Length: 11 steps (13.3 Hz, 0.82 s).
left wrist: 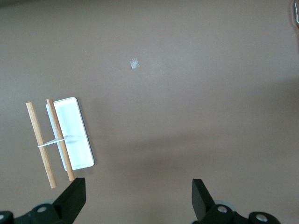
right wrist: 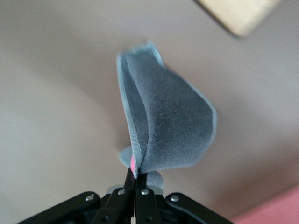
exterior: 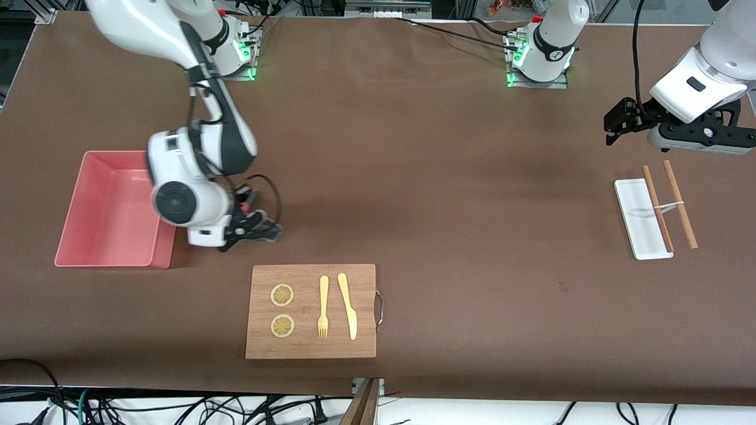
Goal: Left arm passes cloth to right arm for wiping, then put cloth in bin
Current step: 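Wipe the cloth back and forth over the table with the right gripper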
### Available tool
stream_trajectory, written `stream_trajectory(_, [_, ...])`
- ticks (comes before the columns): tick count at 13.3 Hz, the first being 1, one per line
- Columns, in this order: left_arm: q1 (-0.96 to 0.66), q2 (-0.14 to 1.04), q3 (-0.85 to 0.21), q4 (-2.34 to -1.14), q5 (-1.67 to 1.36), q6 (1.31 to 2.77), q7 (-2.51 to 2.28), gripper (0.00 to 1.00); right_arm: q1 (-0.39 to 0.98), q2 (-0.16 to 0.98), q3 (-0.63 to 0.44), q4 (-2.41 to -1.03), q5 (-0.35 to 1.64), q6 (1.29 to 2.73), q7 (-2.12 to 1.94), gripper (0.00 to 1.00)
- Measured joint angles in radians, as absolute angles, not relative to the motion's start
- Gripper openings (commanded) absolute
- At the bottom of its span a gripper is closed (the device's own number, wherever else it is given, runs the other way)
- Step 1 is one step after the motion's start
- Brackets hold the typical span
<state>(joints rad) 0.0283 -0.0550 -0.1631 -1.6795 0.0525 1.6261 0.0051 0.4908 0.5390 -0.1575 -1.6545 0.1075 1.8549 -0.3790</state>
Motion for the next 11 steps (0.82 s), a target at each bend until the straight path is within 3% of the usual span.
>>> stream_trajectory(5, [0.028,-0.055,-0.163,-1.68,0.052,1.626,0.005,1.0,0.644,0.568,-0.126,-1.644,0.243,1.909,-0.025,0.0])
stream_trajectory(11, [0.028,-0.055,-0.161,-1.679,0.052,1.626,0.005,1.0,0.633,0.513,-0.072,-1.596,0.29,1.836,0.131,0.0])
